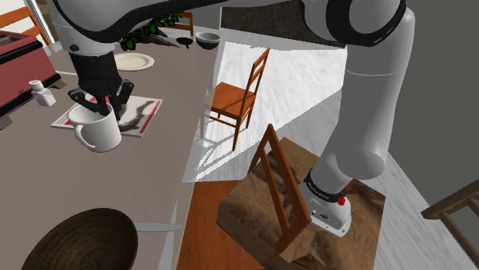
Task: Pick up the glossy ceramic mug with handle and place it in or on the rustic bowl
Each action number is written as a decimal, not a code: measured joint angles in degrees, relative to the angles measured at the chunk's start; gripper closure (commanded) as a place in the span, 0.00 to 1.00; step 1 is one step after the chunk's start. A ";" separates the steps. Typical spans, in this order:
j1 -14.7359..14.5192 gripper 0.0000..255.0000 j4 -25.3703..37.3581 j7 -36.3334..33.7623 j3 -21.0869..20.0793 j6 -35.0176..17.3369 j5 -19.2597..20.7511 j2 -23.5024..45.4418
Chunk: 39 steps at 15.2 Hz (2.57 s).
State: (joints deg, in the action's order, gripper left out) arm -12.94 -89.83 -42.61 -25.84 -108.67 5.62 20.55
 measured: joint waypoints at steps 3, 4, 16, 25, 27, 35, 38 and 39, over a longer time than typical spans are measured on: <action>-0.09 1.00 2.24 0.07 -0.08 2.40 -0.13 -0.19; -0.18 1.00 3.01 0.02 -0.11 3.15 -0.13 -0.18; -4.53 1.00 0.59 -7.35 -3.21 4.96 -1.42 -4.95; -10.73 1.00 -2.66 -17.79 -7.34 4.42 -1.99 -8.20; -12.45 1.00 -2.26 -20.49 -8.25 4.64 -1.63 -8.00; -15.72 1.00 -3.52 -25.59 -9.75 2.37 -0.46 -6.79; -15.61 1.00 -5.59 -25.60 -9.64 0.19 -0.32 -6.63; -15.52 1.00 -6.43 -25.56 -9.62 -0.56 -0.36 -6.73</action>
State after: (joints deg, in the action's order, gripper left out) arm -28.46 -96.25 -68.17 -35.46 -109.23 5.26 13.83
